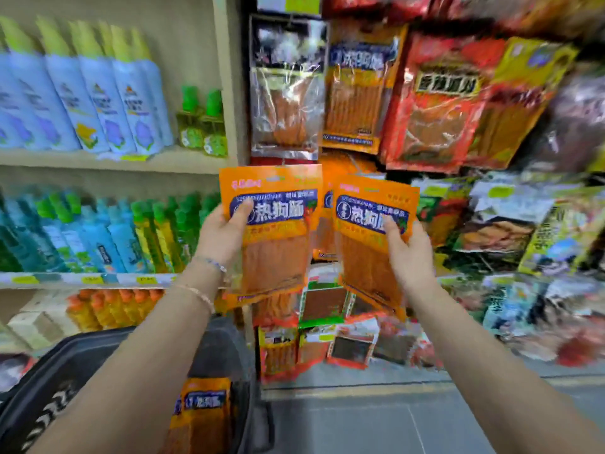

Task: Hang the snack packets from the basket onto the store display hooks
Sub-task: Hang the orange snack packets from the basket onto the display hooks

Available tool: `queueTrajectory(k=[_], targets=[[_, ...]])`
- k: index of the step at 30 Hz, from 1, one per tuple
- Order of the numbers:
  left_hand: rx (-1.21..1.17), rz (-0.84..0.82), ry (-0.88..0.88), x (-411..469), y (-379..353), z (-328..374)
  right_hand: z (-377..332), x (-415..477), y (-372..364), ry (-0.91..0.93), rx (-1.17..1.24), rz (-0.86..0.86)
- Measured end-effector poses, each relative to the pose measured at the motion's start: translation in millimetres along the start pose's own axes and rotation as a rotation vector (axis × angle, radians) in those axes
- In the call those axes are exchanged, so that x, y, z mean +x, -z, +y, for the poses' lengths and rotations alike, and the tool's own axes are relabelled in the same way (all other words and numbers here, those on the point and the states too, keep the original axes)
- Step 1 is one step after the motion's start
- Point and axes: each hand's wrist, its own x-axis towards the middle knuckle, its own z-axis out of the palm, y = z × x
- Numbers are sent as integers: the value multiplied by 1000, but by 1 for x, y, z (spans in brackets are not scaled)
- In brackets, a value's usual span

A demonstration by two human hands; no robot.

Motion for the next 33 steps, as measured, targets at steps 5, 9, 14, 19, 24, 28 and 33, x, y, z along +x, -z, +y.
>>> queueTrajectory(k=[5,9,14,19,24,28,33], targets=[[-88,49,-88,18,-40,60,-35,75,31,26,140,65],[-106,63,-149,37,-62,95,-55,123,40,-23,205,63],[-185,83,-202,66,-84,119,-72,176,33,-39,259,55],[-166,46,-235,105,-89,126,-86,222,17,-27,310,32],[-206,56,-247,139,-93,122,-95,251,-3,-25,330,4],[-221,18,-217,156,-95,117,-96,264,-14,-68,367,-7],[-265,-18,-207,169,-99,117,-93,278,-25,-61,379,-24]])
